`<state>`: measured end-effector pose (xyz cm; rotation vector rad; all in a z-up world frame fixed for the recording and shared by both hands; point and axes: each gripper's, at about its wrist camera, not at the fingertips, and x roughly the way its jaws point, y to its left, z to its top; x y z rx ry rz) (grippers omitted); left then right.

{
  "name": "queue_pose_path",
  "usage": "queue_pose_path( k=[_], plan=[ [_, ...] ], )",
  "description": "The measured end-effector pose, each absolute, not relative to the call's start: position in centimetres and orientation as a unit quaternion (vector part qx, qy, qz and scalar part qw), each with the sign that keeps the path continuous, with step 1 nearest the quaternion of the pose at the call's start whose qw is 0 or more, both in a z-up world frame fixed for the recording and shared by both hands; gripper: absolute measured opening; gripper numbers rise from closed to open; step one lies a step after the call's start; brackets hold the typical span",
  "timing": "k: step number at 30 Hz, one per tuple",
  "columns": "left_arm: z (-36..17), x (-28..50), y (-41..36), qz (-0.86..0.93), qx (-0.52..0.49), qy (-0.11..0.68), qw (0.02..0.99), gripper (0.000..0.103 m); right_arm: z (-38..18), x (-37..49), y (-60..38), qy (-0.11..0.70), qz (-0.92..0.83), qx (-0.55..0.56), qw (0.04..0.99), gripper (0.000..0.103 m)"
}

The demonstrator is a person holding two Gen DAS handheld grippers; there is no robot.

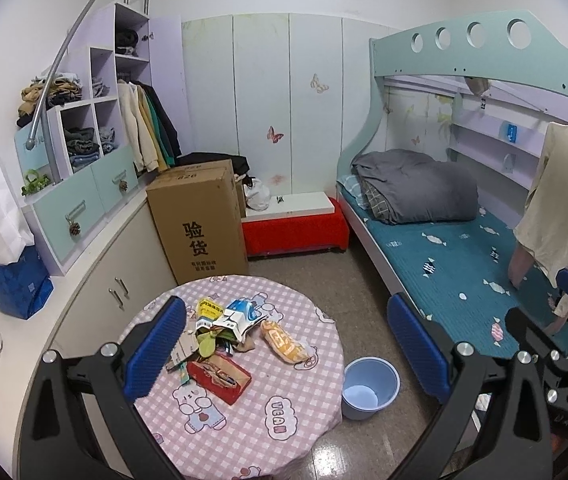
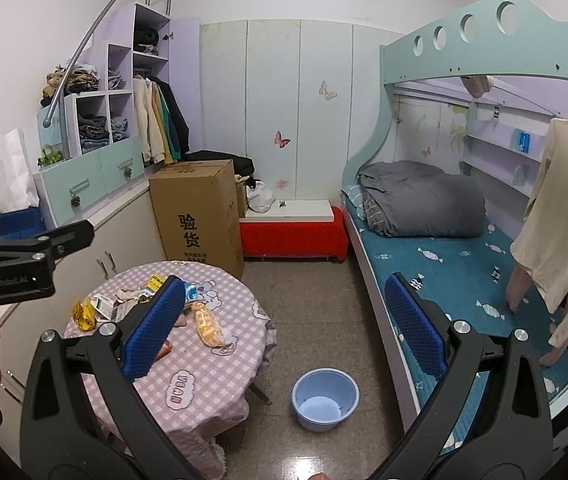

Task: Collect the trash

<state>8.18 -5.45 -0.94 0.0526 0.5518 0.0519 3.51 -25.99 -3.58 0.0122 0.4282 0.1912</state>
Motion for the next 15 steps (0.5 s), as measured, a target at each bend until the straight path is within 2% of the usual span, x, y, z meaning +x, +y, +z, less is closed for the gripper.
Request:
queue_pose_path(
  k=[15],
  plan=[
    [-1.2, 7.0, -4.9, 0.024, 0.029, 0.269, 0.962, 0.099, -4.0, 2.5, -24.5, 0.215, 0.098, -0.004, 0.972, 0.097]
  ],
)
